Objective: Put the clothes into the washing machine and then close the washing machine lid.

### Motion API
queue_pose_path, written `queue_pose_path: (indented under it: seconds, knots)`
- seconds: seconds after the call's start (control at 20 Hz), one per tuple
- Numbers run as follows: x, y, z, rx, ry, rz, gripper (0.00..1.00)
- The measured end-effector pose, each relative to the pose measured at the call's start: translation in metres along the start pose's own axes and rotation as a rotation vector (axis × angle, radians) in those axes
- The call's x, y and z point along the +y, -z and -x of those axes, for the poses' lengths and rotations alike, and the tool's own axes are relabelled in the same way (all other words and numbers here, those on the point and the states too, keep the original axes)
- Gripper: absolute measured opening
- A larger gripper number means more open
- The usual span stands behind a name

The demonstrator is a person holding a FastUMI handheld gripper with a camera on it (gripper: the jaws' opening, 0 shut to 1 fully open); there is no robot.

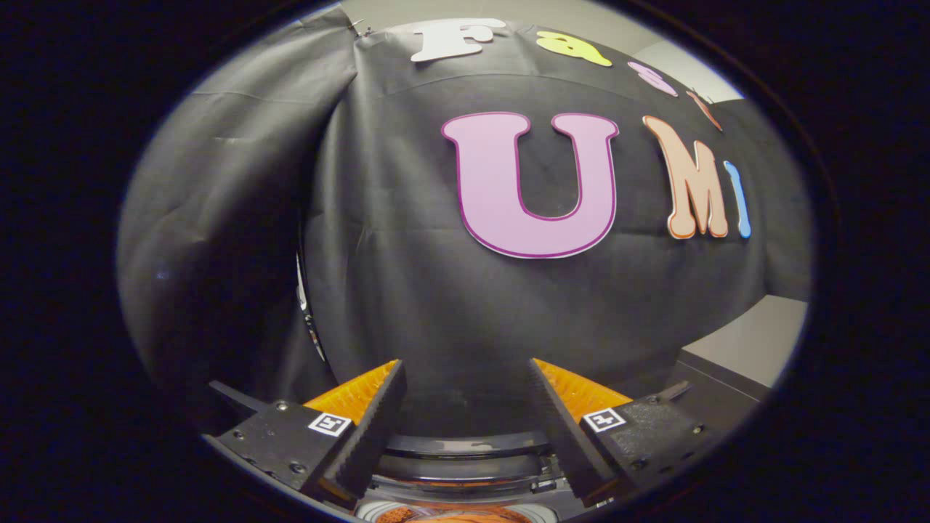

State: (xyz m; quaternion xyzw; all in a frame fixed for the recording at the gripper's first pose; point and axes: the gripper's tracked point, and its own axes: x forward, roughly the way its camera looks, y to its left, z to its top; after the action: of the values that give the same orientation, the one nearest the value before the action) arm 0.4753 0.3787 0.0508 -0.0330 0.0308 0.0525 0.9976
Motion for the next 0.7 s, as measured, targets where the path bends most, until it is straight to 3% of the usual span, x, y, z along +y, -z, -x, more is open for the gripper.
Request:
queue_pose_path:
  seconds: [0.7]
  knots:
    - [-0.0021,-0.0025,0.0005,-0.008,0.007,0.004,1.00]
